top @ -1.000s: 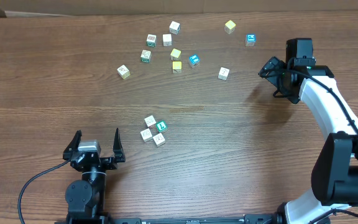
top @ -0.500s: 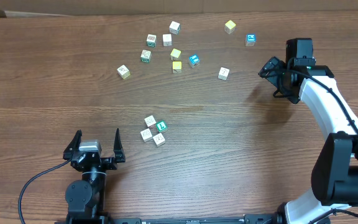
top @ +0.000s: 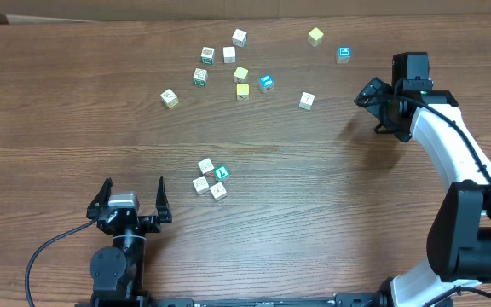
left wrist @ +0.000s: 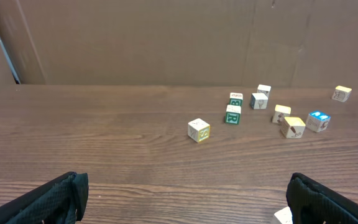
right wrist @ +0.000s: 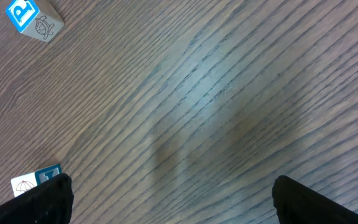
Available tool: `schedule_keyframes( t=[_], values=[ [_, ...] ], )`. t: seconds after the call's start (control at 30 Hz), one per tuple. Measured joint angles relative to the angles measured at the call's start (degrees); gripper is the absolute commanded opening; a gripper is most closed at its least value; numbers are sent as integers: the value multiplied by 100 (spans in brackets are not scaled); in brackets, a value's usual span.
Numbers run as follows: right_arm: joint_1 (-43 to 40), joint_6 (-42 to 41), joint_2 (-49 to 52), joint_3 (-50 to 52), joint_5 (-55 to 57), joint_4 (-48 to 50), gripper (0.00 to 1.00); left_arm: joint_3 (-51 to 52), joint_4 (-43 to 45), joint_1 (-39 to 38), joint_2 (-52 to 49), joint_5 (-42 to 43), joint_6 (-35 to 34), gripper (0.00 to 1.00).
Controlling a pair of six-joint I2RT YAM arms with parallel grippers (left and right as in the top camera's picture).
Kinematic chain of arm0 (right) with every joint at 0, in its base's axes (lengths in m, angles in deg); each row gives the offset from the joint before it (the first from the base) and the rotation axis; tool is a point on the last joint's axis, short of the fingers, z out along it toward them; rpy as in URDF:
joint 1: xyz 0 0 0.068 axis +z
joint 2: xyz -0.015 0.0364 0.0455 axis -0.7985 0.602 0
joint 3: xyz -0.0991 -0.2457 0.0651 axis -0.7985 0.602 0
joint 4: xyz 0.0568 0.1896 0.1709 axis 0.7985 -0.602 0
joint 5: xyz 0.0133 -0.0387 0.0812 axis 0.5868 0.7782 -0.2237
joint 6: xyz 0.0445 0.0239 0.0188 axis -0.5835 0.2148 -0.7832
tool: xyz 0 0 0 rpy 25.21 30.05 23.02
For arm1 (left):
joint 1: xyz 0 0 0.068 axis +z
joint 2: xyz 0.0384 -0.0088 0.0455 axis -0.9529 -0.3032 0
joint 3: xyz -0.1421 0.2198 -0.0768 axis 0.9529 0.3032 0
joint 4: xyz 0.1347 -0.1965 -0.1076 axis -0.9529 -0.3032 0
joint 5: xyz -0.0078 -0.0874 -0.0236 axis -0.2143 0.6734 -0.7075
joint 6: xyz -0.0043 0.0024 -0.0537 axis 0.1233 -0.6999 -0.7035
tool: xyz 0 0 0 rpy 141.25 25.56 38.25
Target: Form a circle
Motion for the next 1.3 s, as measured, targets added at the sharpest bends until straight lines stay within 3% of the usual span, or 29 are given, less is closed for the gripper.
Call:
schedule_keyframes(
  t=[0.57, 1.03, 1.3],
  values=[
    [-28, 173, 0, 2, -11, -122, 100, 0, -2, 0, 0, 0, 0, 99],
    [-70, 2728, -2, 813, -1187, 1248, 100, 0, -2, 0, 0, 0, 0, 100],
    [-70, 3213, -35, 1757, -1635, 1722, 100, 0, -2, 0, 0, 0, 0, 100]
  ],
)
